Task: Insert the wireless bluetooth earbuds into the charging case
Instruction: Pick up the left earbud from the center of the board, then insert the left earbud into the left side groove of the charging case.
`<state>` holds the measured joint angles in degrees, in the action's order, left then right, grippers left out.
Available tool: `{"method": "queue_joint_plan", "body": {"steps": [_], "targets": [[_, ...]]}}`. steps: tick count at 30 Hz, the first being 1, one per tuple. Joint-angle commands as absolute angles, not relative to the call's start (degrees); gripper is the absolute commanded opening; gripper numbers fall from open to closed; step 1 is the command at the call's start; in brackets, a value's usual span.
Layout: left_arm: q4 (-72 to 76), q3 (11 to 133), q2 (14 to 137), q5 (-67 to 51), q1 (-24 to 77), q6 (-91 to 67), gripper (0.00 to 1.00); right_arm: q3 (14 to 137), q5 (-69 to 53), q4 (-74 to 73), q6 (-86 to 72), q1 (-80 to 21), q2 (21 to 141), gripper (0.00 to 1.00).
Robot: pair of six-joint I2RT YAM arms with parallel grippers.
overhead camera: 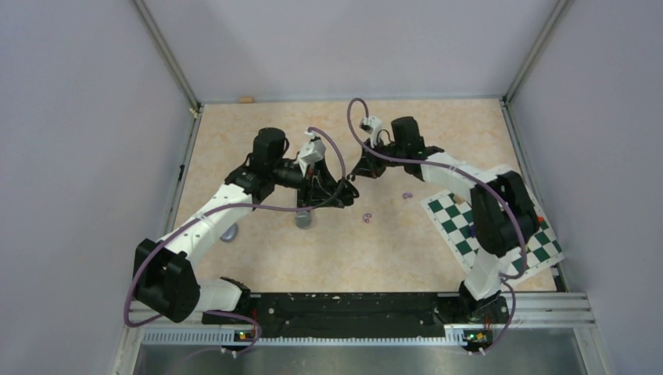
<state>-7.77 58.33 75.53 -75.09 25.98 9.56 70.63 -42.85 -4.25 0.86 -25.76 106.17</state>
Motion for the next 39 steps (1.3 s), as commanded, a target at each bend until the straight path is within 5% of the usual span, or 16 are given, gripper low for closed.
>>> {"method": "queue_joint_plan", "body": {"steps": [1, 14, 39], "targets": [[-4.71, 60.14, 75.39, -72.56, 25.97, 8.49, 0.01, 66.22, -31.28, 5.24, 1.80, -25.25, 93.11, 0.00], [4.85, 57.94, 76.95, -60.37, 26.02, 0.32, 0.01, 55.96, -10.44, 13.09, 3.02, -25.27, 68.88, 0.00], [16.92, 54.89, 82.70, -55.73, 26.01, -11.82, 0.01, 52.44, -22.93, 16.98, -5.77, -31.41, 65.47, 0.00]]}}
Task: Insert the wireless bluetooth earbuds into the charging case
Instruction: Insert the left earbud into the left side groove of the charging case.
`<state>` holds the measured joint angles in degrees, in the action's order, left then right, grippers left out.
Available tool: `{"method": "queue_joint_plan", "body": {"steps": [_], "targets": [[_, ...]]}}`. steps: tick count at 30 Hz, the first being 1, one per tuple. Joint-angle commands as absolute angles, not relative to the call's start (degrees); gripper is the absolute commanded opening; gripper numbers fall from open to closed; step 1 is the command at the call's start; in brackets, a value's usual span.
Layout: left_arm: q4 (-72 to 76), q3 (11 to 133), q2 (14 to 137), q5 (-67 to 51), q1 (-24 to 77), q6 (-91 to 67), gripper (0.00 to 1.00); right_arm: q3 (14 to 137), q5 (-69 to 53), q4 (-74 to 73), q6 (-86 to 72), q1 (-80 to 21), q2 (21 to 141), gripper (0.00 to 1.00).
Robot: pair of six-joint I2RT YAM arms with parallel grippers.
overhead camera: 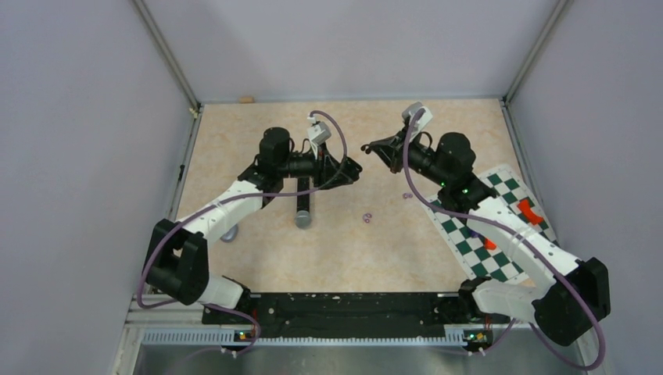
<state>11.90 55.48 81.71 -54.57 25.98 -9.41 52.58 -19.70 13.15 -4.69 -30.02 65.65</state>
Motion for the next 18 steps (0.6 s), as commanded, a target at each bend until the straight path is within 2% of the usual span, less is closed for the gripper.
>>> {"method": "queue_joint_plan", "body": {"steps": [1, 18], "targets": [[17.40, 54.85, 82.89, -56.14, 26.02, -12.27, 0.01, 52.34, -23.51, 17.18, -5.94, -31.59, 65.41, 0.00], [20.69, 54.23, 82.88, -57.80, 26.02, -15.97, 0.01, 50.34, -22.54, 20.38, -3.12, -36.01, 68.98, 0.00]]}}
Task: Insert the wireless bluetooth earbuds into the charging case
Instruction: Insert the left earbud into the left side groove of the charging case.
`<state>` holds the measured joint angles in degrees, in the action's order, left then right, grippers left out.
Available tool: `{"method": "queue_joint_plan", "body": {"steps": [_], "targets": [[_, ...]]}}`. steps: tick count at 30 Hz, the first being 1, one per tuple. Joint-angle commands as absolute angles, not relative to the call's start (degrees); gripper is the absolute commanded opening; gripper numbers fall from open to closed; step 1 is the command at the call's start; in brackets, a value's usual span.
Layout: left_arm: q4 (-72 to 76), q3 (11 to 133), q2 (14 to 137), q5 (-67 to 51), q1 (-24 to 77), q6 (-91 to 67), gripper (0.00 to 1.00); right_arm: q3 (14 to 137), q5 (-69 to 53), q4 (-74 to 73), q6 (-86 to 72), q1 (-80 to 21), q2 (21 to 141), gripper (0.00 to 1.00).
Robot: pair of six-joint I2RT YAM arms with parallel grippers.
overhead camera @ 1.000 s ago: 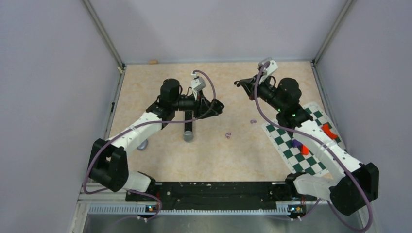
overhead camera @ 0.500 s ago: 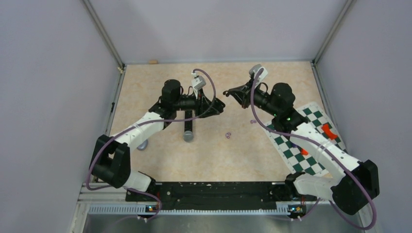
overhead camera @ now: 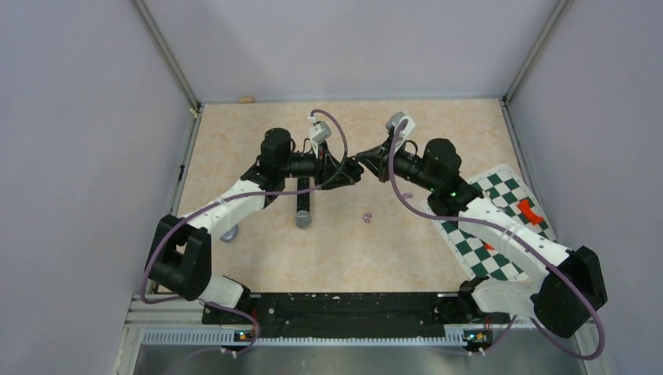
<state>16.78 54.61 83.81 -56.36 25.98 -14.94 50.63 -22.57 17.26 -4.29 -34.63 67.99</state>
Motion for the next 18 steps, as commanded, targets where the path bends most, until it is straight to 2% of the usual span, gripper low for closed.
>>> {"method": "queue_joint_plan", "body": {"steps": [1, 18], "targets": [[20.78, 54.19, 82.80, -57.89, 26.02, -15.99, 0.00, 50.28, -22.40, 20.45, -3.06, -36.15, 69.12, 0.00], [21.60, 53.71, 82.57, -58.44, 26.02, -16.09, 0.00, 48.79, -23.55, 21.62, -1.58, -36.30, 68.58, 0.00]]}}
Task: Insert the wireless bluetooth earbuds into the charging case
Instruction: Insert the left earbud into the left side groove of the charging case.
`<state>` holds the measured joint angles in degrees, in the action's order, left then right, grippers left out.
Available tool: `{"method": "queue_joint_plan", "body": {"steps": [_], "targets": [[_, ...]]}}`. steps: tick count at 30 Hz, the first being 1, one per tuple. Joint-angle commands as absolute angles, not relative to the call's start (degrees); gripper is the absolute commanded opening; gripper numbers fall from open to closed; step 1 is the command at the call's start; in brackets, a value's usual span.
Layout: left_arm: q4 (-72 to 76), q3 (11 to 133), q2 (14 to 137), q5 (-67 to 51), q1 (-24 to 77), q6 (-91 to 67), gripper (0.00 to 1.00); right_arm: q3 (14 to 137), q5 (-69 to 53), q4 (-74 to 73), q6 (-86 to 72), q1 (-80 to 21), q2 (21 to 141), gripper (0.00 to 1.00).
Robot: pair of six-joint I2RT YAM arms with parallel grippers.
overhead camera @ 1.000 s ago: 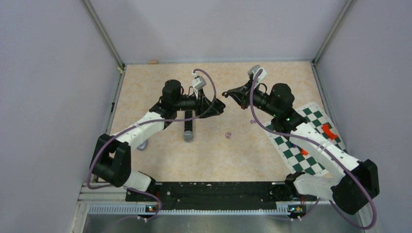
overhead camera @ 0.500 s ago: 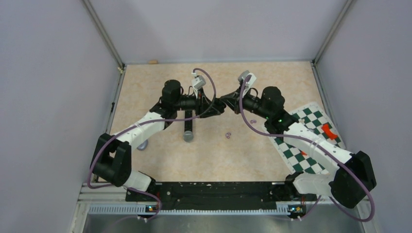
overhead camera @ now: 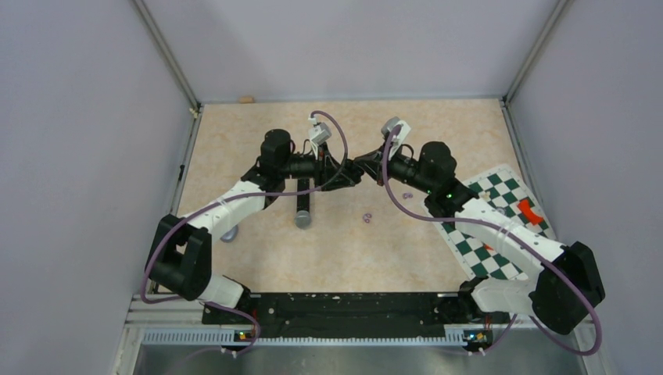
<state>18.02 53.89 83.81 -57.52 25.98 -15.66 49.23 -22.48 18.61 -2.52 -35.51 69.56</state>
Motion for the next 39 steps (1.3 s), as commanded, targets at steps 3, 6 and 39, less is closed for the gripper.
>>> {"method": "queue_joint_plan", "body": {"steps": [3, 6, 39], "targets": [[21.53, 53.70, 82.53, -58.40, 26.02, -16.00, 0.00, 48.61, -23.45, 21.81, -1.49, -36.30, 68.62, 0.00], [21.54, 53.62, 82.53, -58.52, 26.01, -15.91, 0.00, 48.43, -23.38, 22.06, -1.57, -36.31, 68.60, 0.00], [22.11, 53.54, 82.29, -59.85, 26.02, -16.09, 0.00, 46.82, -26.50, 25.02, -3.16, -37.80, 70.67, 0.00]]}}
